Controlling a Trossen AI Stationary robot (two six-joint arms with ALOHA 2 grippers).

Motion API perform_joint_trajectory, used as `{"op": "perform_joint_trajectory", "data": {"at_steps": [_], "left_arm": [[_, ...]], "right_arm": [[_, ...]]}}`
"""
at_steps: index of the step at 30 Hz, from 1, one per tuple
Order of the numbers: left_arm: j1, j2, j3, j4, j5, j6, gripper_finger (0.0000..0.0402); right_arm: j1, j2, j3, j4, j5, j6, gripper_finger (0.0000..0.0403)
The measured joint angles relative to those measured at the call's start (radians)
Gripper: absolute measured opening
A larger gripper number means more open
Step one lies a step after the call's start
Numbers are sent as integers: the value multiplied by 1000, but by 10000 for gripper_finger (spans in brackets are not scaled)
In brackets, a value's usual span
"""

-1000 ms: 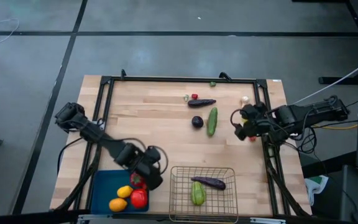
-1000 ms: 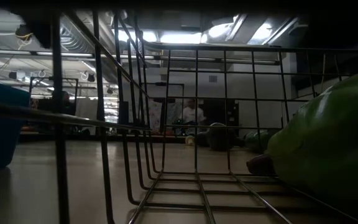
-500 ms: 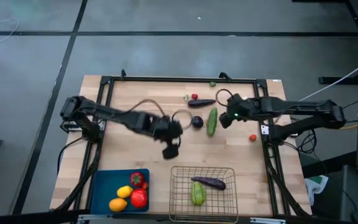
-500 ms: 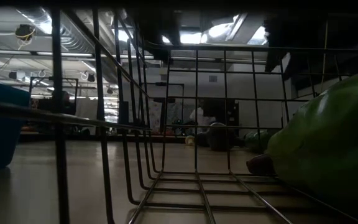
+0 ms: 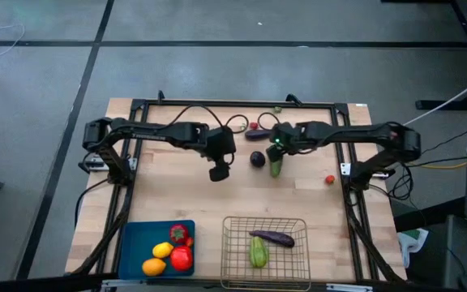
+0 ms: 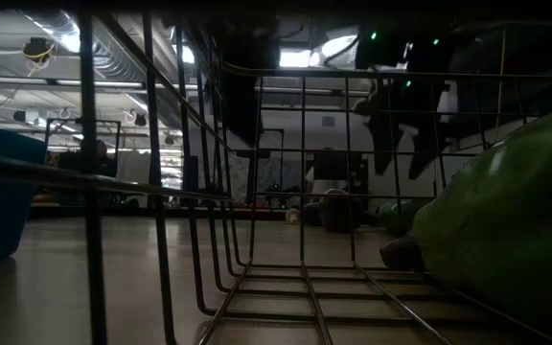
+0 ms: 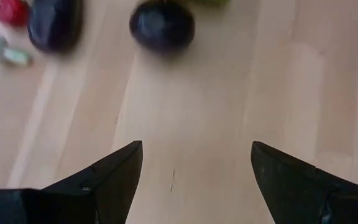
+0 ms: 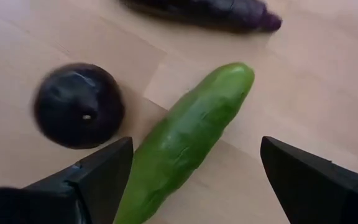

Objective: Sort produce into baskets
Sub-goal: Put the cucumber into the gold wire basket

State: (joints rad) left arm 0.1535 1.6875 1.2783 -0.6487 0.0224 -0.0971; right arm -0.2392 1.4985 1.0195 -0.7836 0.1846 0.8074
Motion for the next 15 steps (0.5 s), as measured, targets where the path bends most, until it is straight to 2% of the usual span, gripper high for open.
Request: {"op": "perform_joint_trajectory", "data": {"at_steps": [8, 15], "left_arm": [[45, -53, -183, 142, 34, 4, 296], [38, -85, -274, 246, 56, -7, 296]], "right_arm": [[3, 103, 0, 35, -23, 25, 351], [3, 160, 0, 36, -24, 53, 351]]}}
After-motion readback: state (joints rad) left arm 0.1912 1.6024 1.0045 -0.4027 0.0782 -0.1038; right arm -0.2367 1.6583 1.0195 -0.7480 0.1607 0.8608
